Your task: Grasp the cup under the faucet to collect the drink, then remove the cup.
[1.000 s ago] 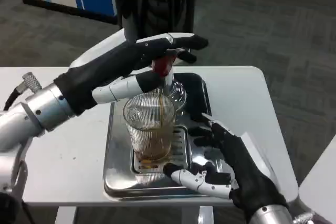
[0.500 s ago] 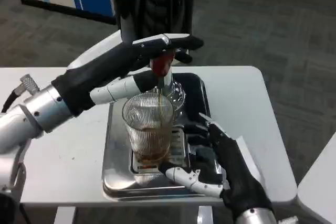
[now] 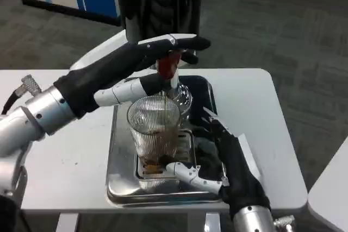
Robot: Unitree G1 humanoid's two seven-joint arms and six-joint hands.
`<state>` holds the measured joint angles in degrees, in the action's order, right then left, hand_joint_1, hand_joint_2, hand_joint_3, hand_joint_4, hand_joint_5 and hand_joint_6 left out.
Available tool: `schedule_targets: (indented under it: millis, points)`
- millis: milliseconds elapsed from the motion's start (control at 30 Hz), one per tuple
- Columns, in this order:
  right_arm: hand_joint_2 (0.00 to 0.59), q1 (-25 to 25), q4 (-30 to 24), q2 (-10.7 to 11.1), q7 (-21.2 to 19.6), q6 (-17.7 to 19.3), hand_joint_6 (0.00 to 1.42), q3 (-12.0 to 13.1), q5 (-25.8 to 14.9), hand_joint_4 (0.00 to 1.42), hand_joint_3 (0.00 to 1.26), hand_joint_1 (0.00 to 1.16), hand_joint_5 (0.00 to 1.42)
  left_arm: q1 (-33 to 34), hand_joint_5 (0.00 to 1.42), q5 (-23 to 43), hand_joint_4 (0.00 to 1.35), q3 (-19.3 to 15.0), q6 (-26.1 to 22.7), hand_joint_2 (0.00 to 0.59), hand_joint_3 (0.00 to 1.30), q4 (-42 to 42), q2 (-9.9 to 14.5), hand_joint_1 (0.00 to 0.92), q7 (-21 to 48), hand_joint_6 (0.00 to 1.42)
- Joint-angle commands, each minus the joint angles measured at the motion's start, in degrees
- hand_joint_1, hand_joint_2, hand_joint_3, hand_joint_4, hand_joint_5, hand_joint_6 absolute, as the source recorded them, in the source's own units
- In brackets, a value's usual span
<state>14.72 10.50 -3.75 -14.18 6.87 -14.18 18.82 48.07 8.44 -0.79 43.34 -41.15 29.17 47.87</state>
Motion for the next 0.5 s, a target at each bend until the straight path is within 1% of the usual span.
schedule_targets:
  millis: [33, 200, 500]
  points:
    - [0.148, 1.9, 3.5, -2.6, -1.4, 1.5, 0.29, -0.3, -0.4, 0.22, 0.19, 0.90, 0.26, 0.1, 0.22, -3.2, 0.14, 2.1, 0.2, 0.047, 0.22, -1.9, 0.3, 0.000, 0.5, 0.09]
    - [0.148, 3.9, 6.9, -3.4, -3.1, 2.8, 0.29, -0.9, 0.0, 0.22, 0.19, 0.90, 0.26, 0.6, 0.22, -3.4, 0.14, 2.8, 0.8, 0.047, 0.22, -2.8, 0.4, 0.000, 0.1, 0.09]
    - [0.141, 5.8, 10.2, -3.9, -5.4, 4.0, 0.28, -2.3, 1.0, 0.22, 0.17, 0.90, 0.26, 1.4, 0.22, -3.6, 0.14, 3.5, 2.0, 0.047, 0.22, -4.8, 0.7, 0.000, -0.3, 0.09]
